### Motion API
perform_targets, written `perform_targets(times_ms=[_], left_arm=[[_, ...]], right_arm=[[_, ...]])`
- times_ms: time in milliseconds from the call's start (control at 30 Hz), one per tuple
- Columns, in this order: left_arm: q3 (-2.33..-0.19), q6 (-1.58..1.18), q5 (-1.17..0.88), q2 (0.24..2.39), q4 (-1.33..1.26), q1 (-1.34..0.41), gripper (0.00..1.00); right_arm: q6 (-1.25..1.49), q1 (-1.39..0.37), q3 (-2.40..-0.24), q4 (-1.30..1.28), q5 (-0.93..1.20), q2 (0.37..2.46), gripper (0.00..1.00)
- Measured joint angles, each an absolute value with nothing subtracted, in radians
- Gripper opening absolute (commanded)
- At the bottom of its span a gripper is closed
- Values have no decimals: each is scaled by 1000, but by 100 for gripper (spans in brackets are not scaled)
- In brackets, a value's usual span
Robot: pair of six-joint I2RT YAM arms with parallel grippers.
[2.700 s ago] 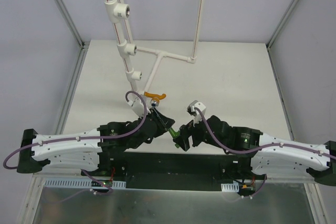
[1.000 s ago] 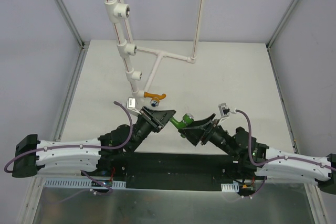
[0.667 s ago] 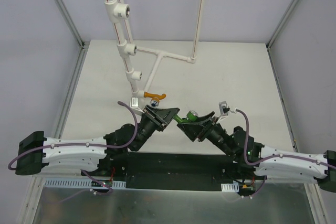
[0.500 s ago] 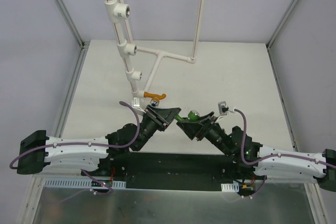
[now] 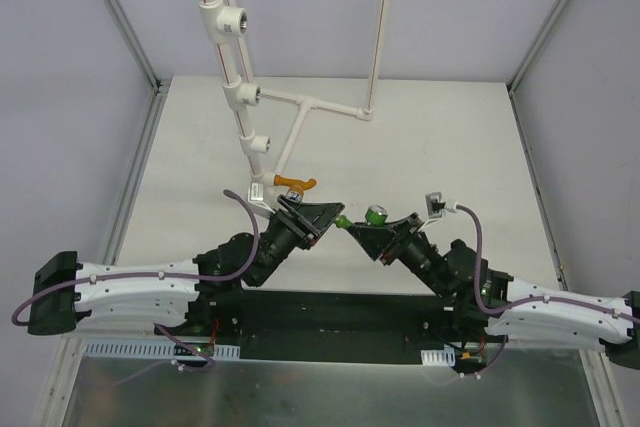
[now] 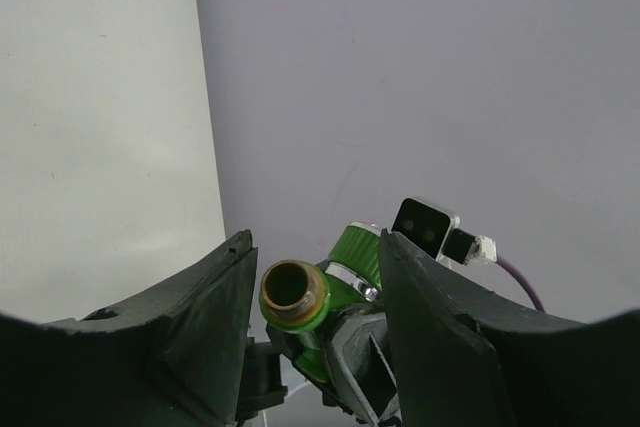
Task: Install the water faucets
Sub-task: Pick up the water faucet from the center of the board.
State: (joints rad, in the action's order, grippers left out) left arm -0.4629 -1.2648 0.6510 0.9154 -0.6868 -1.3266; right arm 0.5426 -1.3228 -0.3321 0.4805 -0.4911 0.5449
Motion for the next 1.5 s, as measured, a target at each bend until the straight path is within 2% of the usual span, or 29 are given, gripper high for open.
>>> perform_targets(times_ms=[267,600,1033,1500], left_arm=[[-609,-1213,603,847,-425,-1327,54],[-699,-1186,523,905,-239,-1327,54],[-700,-1206,492,916,-211,-1327,52],[-704,-1303,480,954,-270,-1325,49]], right_arm=[[503,-1323,-449,198,-424,436,0],[455,-1323,-479,96,-347,417,0],[443,-1323,-477,100,-403,355,0],[440,-1322,-451,148,-438,395,0]])
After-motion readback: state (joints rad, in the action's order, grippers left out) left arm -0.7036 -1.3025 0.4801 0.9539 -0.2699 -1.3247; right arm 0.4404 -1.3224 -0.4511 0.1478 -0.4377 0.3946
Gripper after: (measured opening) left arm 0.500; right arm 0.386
